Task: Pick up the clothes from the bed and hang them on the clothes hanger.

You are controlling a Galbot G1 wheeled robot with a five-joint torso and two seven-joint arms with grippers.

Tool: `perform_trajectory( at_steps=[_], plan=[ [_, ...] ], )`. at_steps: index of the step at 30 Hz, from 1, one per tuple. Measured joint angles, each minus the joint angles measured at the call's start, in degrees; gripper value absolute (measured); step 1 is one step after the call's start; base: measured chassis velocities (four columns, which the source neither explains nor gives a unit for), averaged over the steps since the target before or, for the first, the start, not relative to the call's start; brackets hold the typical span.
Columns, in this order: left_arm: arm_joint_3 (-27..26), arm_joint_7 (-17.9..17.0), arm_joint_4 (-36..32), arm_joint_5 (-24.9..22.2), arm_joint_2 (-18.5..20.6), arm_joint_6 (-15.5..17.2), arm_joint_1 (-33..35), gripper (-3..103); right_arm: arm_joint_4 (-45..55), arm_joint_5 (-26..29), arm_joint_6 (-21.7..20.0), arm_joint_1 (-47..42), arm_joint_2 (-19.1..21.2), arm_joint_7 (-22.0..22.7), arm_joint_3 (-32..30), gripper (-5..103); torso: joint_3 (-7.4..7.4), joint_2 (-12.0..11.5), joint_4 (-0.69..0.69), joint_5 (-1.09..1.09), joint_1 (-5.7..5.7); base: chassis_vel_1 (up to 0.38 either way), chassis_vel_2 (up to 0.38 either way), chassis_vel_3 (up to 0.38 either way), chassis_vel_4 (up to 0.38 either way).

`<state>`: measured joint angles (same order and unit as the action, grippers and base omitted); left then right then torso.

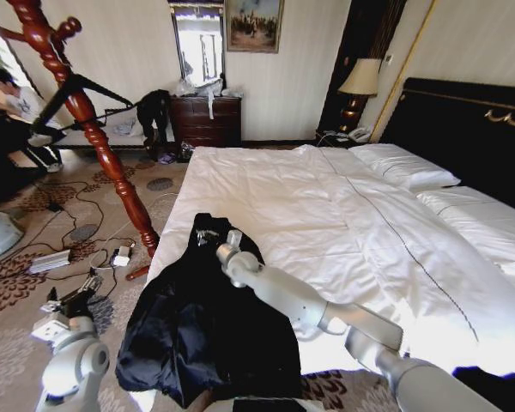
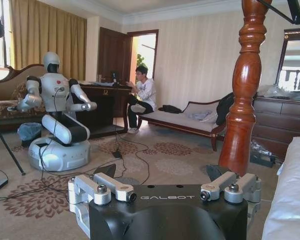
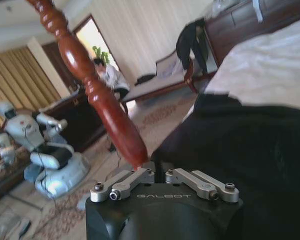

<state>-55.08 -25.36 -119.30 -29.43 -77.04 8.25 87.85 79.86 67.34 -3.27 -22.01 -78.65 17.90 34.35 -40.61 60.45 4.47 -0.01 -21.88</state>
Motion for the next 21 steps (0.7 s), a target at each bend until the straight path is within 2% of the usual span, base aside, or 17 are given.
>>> perform_trajectory(
  at_steps=[1,3,6,7,8,9,12,13,14,15,16,17,18,19,20,21],
  plan=[
    [0.16,0.00,0.06,0.10,0.05,0.00,0.07,100,4.24,1.65,-1.41,-1.12,1.61,1.88,-0.12,18,0.00,0.00,0.01,0.00,0.00,0.000,0.000,0.000,0.000],
    [0.43,0.01,0.08,0.25,0.06,0.00,0.07,100,7.48,3.06,-1.84,-1.73,2.55,3.04,-0.45,18,0.00,0.00,0.01,0.00,0.00,0.000,0.000,0.000,0.000],
    [1.67,0.01,0.30,1.05,0.09,0.00,-0.22,100,19.38,5.75,-1.42,-3.24,7.28,4.57,-2.68,33,0.01,0.01,-0.01,0.01,0.01,0.000,0.000,0.000,0.000],
    [2.08,0.01,0.36,1.27,0.10,0.00,-0.37,100,22.47,5.76,-0.26,-3.63,9.66,3.68,-3.63,38,0.01,0.01,-0.01,0.01,0.01,0.000,0.000,0.000,0.000],
    [2.08,0.01,0.36,1.27,0.10,0.00,-0.37,100,22.47,5.76,-0.26,-3.63,9.66,3.68,-3.63,38,0.01,0.01,-0.01,0.01,0.01,0.000,0.000,0.000,0.000],
    [2.40,-0.04,0.39,1.47,0.15,0.00,-0.50,100,24.55,5.85,0.87,-4.11,12.29,2.71,-5.04,38,0.01,0.01,-0.02,0.02,0.01,0.000,0.000,0.000,0.000],
    [3.21,-0.10,0.34,1.73,0.52,0.16,-0.72,100,27.42,8.67,4.55,-7.13,19.97,-0.94,-11.91,55,0.00,0.00,0.04,0.03,0.00,0.000,0.000,0.000,0.000],
    [3.32,-0.16,0.28,1.75,0.71,0.22,-0.73,100,27.59,10.07,5.12,-8.52,21.81,-0.90,-14.54,61,0.01,0.00,0.04,0.03,0.01,0.000,0.000,0.000,0.000],
    [3.32,-0.16,0.28,1.75,0.71,0.22,-0.73,100,27.59,10.07,5.12,-8.52,21.81,-0.90,-14.54,61,0.01,0.00,0.04,0.03,0.01,0.000,0.000,0.000,0.000],
    [3.36,-0.14,0.22,1.75,0.83,0.24,-0.73,100,27.68,10.90,5.27,-9.74,22.90,-0.13,-16.36,61,0.01,0.00,0.02,0.03,0.00,0.000,0.000,0.000,0.000],
    [3.40,-0.22,0.17,1.75,1.03,0.27,-0.71,100,27.79,11.65,5.14,-11.20,23.84,1.39,-18.34,66,0.01,0.00,-0.01,0.03,0.00,0.000,0.000,0.000,0.000],
    [3.53,-0.31,0.06,1.76,1.44,0.32,-0.64,100,28.43,13.09,3.14,-16.12,25.97,6.37,-23.93,72,0.01,0.00,-0.03,0.02,0.00,0.000,0.000,0.000,0.000],
    [3.67,-0.32,0.03,1.78,1.60,0.35,-0.60,100,28.99,13.44,2.08,-19.34,26.78,8.29,-26.73,77,0.00,0.00,-0.02,0.02,0.00,0.000,0.000,0.000,0.000],
    [3.67,-0.32,0.03,1.78,1.60,0.35,-0.60,100,28.99,13.44,2.08,-19.34,26.78,8.29,-26.73,77,0.00,0.00,-0.02,0.02,0.00,0.000,0.000,0.000,0.000],
    [3.87,-0.34,-0.01,1.87,1.72,0.37,-0.51,100,29.63,13.52,1.20,-22.82,27.39,9.60,-29.12,83,0.01,0.00,0.02,0.02,0.00,0.000,0.000,0.000,0.000],
    [4.00,-0.34,-0.05,2.00,1.75,0.37,-0.48,100,30.12,13.52,0.70,-25.22,27.67,10.19,-30.47,83,0.00,0.00,0.03,0.03,0.00,0.000,0.000,0.000,0.000]
  ],
)
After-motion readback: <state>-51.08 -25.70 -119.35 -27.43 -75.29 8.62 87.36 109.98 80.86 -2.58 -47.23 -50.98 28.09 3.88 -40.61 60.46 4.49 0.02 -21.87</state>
